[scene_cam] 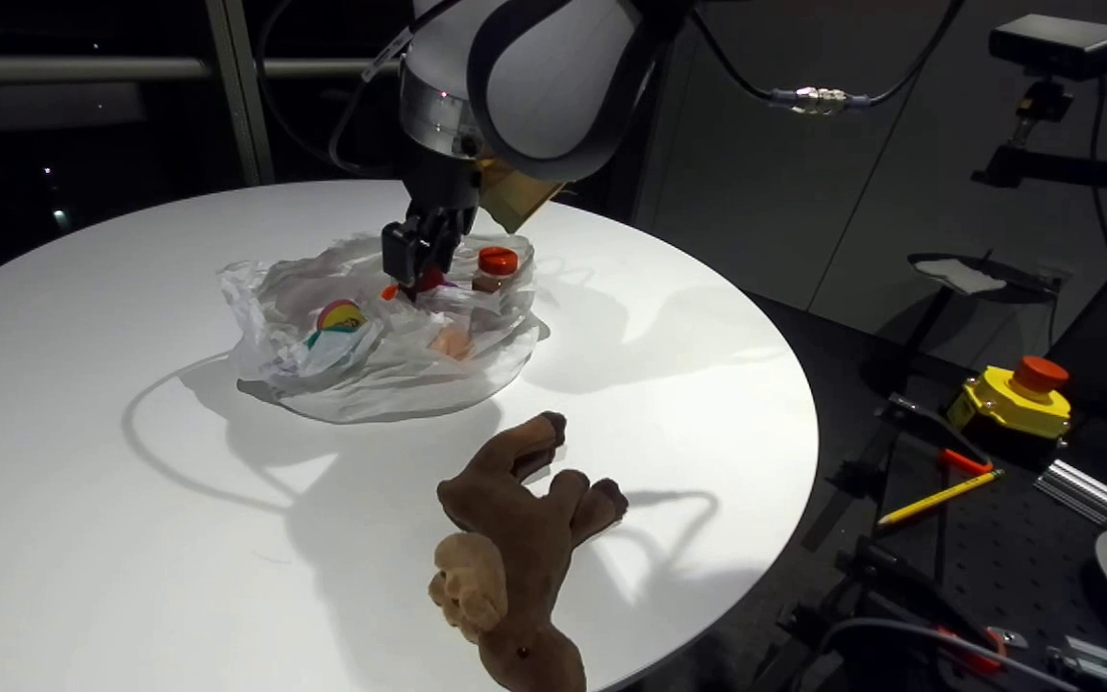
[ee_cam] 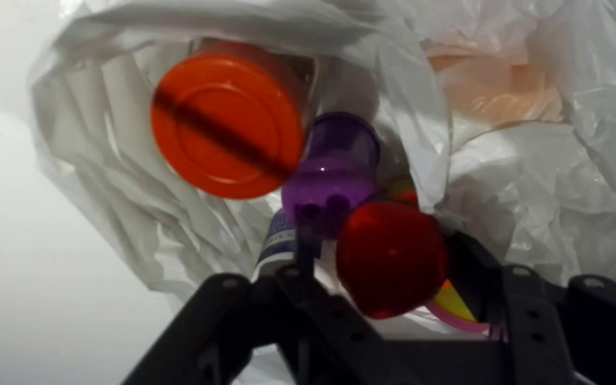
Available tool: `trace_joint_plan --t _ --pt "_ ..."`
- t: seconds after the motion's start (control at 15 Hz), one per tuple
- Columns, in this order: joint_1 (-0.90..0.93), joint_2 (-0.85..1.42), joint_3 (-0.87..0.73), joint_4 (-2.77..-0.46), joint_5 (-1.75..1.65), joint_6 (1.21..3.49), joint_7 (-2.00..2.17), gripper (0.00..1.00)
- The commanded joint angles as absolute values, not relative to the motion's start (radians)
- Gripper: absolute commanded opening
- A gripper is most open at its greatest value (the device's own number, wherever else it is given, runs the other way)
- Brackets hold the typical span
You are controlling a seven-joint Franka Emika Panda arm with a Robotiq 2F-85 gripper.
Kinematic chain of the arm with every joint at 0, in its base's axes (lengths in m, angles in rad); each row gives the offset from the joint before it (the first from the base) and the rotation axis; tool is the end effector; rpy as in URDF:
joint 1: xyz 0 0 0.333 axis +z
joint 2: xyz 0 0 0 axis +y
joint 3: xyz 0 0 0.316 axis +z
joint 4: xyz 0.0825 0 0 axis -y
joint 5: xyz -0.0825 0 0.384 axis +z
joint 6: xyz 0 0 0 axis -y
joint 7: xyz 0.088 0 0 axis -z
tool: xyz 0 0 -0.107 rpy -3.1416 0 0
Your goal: Put the objects on the table in the plastic
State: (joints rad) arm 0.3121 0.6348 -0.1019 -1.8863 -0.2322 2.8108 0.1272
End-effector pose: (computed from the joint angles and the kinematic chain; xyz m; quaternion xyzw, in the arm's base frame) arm 0.6404 0.1530 0.1971 0.9738 0.1574 0.1539 0.0564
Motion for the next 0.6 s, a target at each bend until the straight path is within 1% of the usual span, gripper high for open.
trace_joint_plan --t 0.0,0.07,0.53 --pt "0.324 0.637 -0.114 -1.867 -0.257 2.798 0.14 0.95" --pt "0.329 0.627 -0.117 -1.881 -0.262 2.798 0.141 1.0" --pt "0.344 0.571 -0.113 -1.976 -0.29 2.799 0.14 1.0"
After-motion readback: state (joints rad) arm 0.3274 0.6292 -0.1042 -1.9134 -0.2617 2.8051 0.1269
